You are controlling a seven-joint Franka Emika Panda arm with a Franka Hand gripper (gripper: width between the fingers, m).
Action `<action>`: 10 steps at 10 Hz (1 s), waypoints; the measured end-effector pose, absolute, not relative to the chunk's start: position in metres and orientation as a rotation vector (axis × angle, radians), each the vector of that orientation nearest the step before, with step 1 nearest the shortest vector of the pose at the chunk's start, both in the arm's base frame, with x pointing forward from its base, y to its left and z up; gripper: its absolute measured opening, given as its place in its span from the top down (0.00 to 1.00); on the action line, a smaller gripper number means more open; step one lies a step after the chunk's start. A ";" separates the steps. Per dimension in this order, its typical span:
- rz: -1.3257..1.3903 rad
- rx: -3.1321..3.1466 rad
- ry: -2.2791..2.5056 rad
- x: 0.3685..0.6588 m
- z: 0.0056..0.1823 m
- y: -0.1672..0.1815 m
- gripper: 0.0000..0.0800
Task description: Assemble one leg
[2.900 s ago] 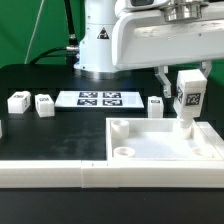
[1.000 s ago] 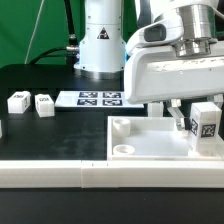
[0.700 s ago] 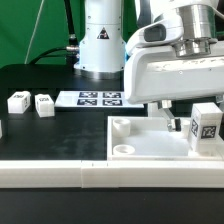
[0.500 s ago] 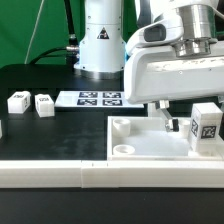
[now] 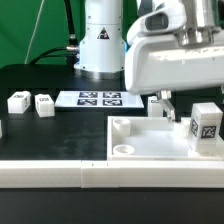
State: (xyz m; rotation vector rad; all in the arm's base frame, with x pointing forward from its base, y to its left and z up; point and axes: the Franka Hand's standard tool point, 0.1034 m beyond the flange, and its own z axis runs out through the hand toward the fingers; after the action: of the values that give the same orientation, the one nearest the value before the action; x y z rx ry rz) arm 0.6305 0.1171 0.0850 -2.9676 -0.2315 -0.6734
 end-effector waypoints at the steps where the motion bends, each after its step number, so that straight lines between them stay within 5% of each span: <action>1: -0.629 -2.972 -0.232 0.635 0.087 0.118 0.19; 3: -0.560 -2.979 -0.238 0.632 0.084 0.120 0.19; 8: 0.157 -2.997 -0.271 0.634 0.085 0.108 0.19; 10: 0.166 -2.994 -0.261 0.645 0.085 0.110 0.19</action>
Offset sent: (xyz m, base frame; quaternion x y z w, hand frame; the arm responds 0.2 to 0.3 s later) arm 0.0000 0.0000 0.0000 0.0000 -0.1593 0.0000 0.9872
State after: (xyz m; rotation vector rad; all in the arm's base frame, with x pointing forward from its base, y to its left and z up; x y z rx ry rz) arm 0.6449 0.1101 0.0846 -2.9945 -0.2606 0.1659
